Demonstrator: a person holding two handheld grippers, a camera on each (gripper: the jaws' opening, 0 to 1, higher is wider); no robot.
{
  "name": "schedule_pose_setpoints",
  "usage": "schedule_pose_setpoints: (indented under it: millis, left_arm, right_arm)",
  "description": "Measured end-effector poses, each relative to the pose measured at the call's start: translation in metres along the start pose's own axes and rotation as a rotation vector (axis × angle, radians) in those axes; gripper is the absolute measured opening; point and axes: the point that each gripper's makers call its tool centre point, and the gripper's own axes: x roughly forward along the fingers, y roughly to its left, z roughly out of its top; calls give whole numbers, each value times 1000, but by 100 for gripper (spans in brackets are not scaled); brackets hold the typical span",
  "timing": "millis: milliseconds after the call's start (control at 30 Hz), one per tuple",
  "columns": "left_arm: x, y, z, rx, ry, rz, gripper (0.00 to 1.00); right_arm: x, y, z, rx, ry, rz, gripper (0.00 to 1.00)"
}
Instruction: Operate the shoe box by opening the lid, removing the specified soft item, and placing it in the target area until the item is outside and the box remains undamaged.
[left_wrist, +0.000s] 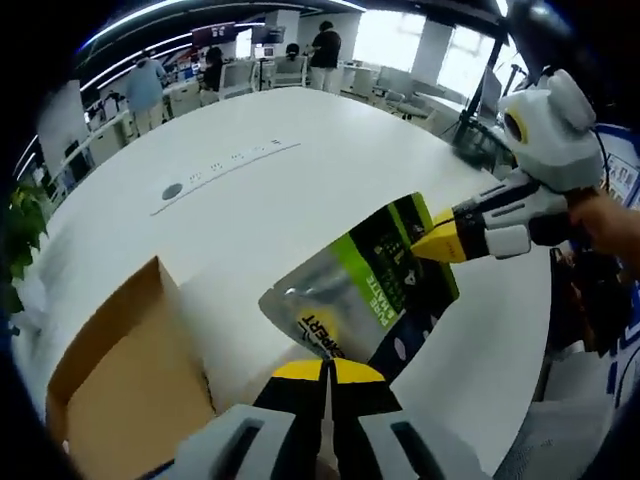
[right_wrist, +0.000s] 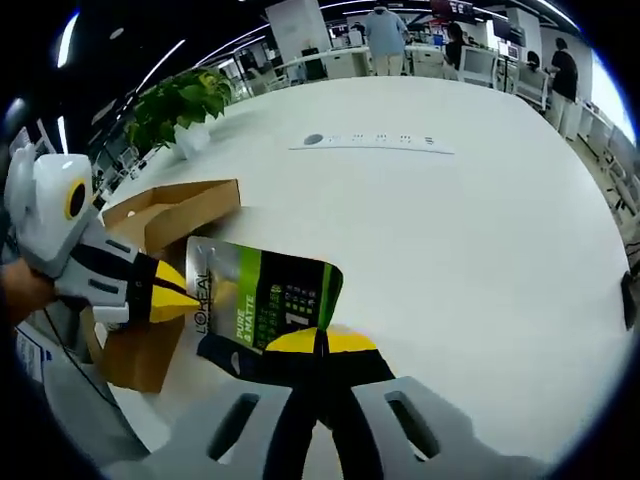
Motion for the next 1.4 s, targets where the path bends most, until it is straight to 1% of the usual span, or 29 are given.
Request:
schedule_pose_setpoints:
  millis: [100,233,333,567,633,1033,1200,1400]
  left_arm:
    - [3,0,-1,97,21,15,0]
    - [7,-1,-5,169,45,31,1]
    - [10,-1,-7,260,64,43,1]
    - [17,1,-10,340,92,53,1]
    - [18,2,-10,387,102,59,1]
    - [28,5,-12,464,154,66,2]
    - [30,7,-15,486,172,70,3]
    - [31,11,-14,513,182,84,4]
  right_arm:
    - [4,-2,-3,-2,6,0,0]
    - [8,-2,-7,-6,9,3,0]
    - [11,-3,-10,-18,14,2,0]
    - [19,-5,-10,-47,12,7,0]
    - [21,-6,-10,-64,8,6,0]
    - [33,-10,-11,-124,14,0,1]
    - [37,-13,-10,-142,14,-5,3]
    - [41,-15,-8,-163,10,-7,4]
